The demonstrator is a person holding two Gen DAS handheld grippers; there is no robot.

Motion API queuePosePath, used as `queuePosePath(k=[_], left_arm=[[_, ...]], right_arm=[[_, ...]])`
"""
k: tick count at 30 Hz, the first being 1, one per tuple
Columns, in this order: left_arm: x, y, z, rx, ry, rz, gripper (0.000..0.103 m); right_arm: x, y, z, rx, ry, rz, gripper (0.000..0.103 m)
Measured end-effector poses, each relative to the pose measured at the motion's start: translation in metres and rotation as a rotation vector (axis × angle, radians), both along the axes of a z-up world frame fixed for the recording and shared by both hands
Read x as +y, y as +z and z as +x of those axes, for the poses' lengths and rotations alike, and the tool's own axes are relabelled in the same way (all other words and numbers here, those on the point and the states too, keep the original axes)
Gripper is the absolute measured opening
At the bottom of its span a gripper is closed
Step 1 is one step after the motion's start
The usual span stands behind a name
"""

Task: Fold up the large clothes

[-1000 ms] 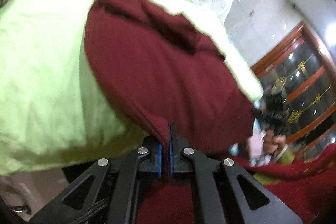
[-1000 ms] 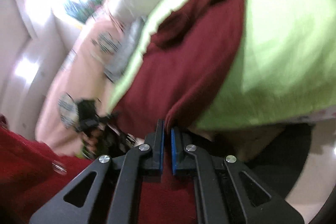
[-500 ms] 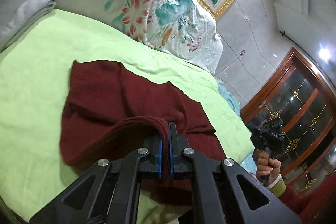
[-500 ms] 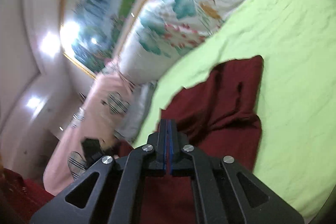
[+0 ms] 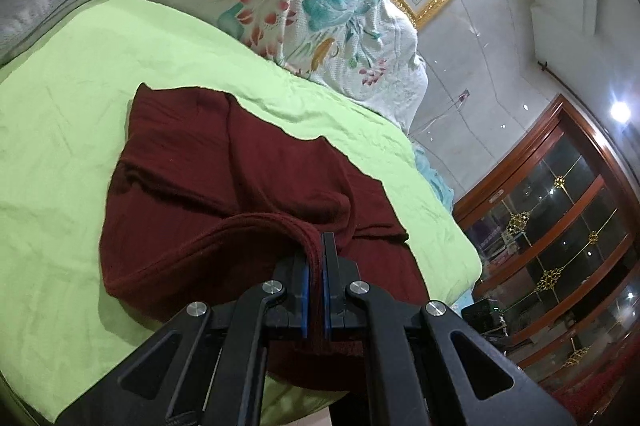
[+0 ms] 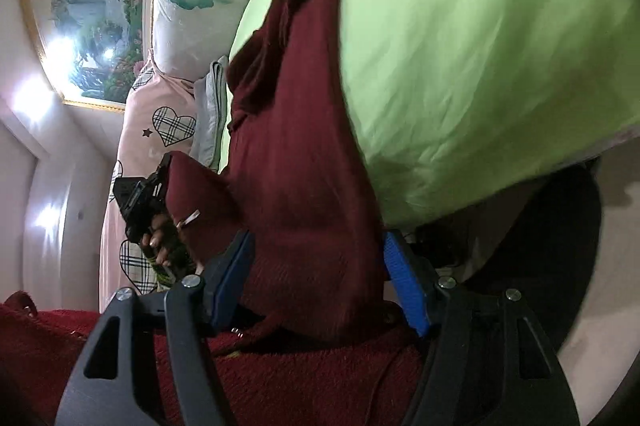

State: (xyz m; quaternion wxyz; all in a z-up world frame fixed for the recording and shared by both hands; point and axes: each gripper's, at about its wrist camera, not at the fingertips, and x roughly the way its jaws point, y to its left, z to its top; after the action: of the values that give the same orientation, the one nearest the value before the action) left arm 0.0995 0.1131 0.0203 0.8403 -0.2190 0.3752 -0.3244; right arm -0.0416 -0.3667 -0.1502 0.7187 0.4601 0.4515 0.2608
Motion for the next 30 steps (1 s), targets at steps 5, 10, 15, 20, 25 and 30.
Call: queuePosePath(k=[5,10,15,20,25,30], left_arm=[[0.009,0.001,-0.006,-0.005,0.014,0.006,0.003],[0.022,0.001,-0.009,-0.002,0.052,-0.01,0.003],[0.035,0.015,0.005,-0.034,0.107,-0.055,0.003],[0.036,0.038,0.045,-0.084,0.143,-0.064,0.003],[0.032,0.036,0.106,-0.06,0.207,-0.034,0.003],[0.018,-0.006,0.175,0.043,0.253,0.039,0.003]], right_arm=[[0.043,-0.01,0.019,0.029,0.125,-0.079,0.005],[0.032,0.043,0.023,-0.17,0.11,-0.035,0.004],[0.0,0.093,0.052,-0.331,0.001,0.035,0.004],[-0.012,0.123,0.105,-0.398,-0.045,0.045,0.004],[-0.02,0.129,0.181,-0.337,-0.107,0.027,0.004],[-0.04,0.088,0.253,-0.107,-0.204,-0.043,0.004]])
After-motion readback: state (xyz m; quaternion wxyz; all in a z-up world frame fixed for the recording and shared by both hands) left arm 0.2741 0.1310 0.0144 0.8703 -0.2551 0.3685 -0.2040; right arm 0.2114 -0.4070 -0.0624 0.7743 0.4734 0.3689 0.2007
